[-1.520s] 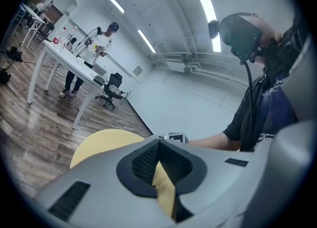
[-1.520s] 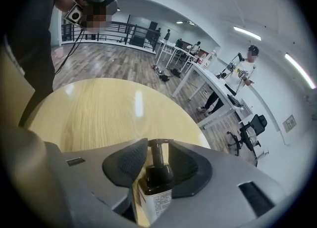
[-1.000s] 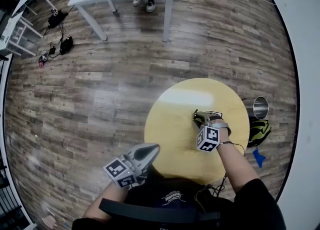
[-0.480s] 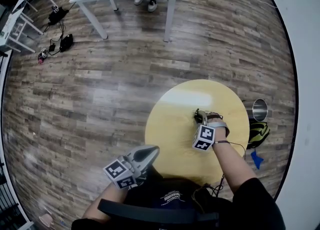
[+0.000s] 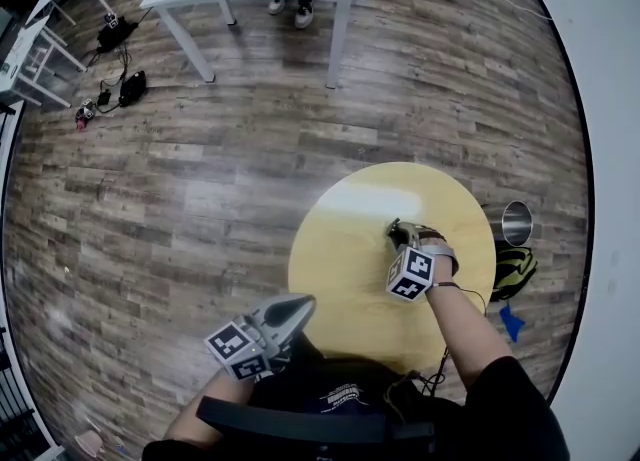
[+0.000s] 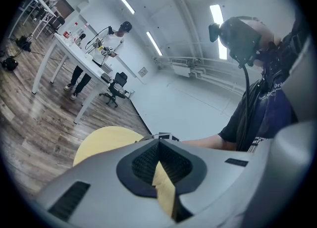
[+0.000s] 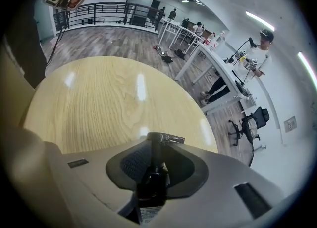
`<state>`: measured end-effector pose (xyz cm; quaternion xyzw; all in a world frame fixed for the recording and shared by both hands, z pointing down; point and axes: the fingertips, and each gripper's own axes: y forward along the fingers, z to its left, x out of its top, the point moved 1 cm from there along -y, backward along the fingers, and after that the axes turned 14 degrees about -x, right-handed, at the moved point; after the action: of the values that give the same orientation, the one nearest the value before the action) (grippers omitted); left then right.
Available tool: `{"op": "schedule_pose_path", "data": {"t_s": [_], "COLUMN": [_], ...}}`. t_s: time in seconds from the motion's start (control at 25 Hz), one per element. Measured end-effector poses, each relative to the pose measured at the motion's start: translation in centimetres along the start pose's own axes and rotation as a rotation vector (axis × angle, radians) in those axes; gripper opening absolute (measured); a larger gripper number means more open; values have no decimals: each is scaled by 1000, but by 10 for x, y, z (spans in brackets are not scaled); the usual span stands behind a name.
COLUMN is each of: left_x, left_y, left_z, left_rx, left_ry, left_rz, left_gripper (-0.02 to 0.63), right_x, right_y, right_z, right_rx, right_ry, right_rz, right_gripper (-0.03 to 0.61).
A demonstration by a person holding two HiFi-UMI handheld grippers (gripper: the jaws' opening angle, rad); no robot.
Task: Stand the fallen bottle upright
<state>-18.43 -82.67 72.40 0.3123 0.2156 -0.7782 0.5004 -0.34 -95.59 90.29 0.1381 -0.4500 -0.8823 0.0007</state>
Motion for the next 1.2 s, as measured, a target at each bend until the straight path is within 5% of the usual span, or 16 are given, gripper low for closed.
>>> {"op": "schedule_pose_path", "data": {"t_s": [0.76,1.2], "left_x": [5,-2], "left_y": [33,61], "left_z": [-29,-50], "left_rx": [-32,-55], "left_ry": [20,22], "left_rz": [19,40], "left_gripper": [31,31], "right_x": [16,-19], "right_y": [-44,-65], "right_z": [-40,-71], "right_rx": [-63,-71], "right_ry": [154,517], "right_rz": [-204,-383], "right_gripper": [98,98]}}
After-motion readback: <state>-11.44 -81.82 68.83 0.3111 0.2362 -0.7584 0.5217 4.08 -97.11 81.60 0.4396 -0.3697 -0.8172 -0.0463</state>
